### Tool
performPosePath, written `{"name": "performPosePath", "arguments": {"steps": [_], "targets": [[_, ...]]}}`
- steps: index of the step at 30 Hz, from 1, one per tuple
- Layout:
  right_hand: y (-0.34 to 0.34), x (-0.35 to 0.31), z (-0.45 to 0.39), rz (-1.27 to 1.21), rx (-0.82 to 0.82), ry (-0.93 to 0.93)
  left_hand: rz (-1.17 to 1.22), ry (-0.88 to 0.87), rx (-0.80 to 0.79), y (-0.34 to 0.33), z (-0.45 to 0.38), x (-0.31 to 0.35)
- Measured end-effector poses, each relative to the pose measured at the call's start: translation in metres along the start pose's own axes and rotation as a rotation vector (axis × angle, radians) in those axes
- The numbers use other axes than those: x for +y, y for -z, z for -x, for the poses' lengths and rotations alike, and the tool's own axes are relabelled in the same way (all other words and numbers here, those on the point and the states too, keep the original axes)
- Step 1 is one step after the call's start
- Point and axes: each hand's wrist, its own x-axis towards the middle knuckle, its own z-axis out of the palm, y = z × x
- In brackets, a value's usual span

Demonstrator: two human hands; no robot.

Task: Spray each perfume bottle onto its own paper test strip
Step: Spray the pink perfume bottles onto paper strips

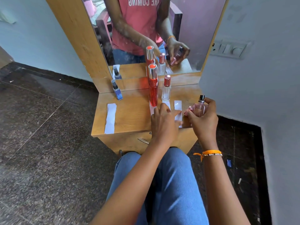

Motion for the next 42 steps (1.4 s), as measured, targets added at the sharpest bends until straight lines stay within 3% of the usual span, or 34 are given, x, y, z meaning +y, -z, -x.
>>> {"name": "performPosePath", "arguments": {"steps": [10,15,19,26,34,38,42], "targets": [[-0.001,0.004,-0.001,-0.016,0.006,0.004,0.024,0.014,0.072,-0.008,-0.014,-0.001],[0.001,0.002,0.001,-0.109,0.012,-0.036,0.133,-0.109,0.134,-0.005,-0.011,0.001],[0.009,-0.005,0.007,-0.291,-0.112,-0.035,0.470,-0.190,-0.075,0.005,-0.006,-0.002],[0.023,-0.018,0.017,-0.344,-0.345,-0.016,0.654,-0.064,-0.174,0.032,0.004,-0.006],[0.004,-0.033,0.048,-0.444,-0.353,0.007,1.068,0.230,-0.010,0.058,0.002,-0.015],[-0.007,-0.038,0.055,-0.408,-0.455,0.088,1.142,0.217,0.017,0.066,0.001,-0.014],[-0.010,-0.043,0.061,-0.365,-0.476,0.134,0.999,0.133,-0.044,0.069,0.006,-0.011]]}}
